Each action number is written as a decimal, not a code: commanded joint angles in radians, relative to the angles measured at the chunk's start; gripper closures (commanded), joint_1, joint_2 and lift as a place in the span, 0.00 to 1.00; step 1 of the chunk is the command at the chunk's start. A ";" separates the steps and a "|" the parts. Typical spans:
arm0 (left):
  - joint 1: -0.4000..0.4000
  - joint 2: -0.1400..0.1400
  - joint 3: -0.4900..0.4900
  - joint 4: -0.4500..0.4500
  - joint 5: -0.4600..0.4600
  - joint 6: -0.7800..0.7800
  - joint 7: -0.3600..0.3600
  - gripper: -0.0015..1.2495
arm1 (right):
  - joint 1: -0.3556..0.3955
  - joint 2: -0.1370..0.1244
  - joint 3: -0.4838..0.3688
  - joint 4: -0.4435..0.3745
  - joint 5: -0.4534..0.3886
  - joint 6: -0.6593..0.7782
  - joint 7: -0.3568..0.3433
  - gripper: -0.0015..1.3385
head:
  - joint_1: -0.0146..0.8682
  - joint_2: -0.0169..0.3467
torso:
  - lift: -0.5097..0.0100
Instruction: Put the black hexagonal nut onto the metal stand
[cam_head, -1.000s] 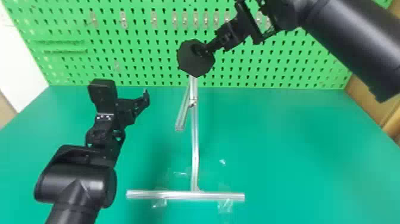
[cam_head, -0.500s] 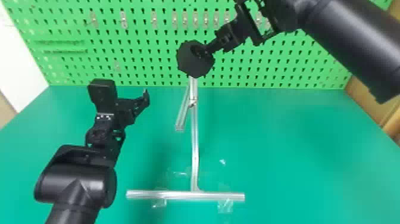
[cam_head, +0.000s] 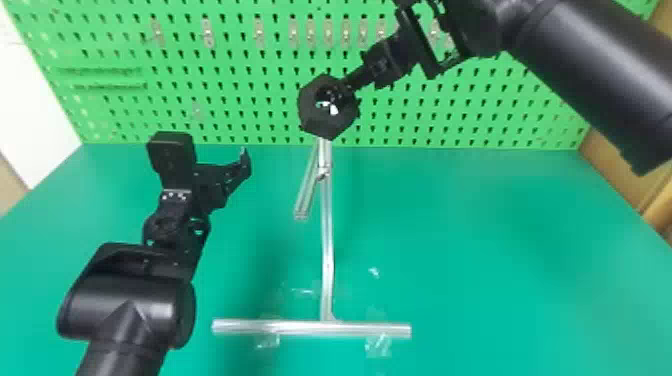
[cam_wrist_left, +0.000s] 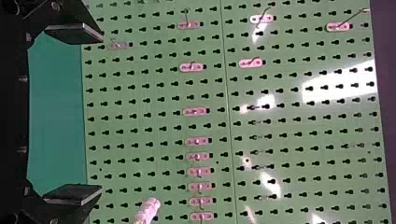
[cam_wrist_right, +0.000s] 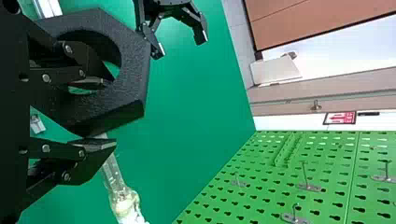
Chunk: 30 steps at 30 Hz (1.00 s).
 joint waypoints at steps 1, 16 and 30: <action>0.000 0.000 0.000 0.000 0.000 -0.001 0.000 0.12 | -0.001 0.000 -0.002 0.004 -0.006 -0.004 0.000 0.48 | 0.80 0.27 | 0.98; -0.002 0.003 0.000 0.000 0.002 -0.001 0.000 0.12 | 0.002 -0.002 -0.012 0.010 -0.037 -0.026 0.000 0.14 | 0.80 0.27 | 0.98; 0.009 0.003 0.012 -0.014 0.005 -0.001 0.000 0.12 | 0.122 0.003 -0.282 0.033 -0.077 -0.119 0.000 0.00 | 0.80 0.27 | 0.98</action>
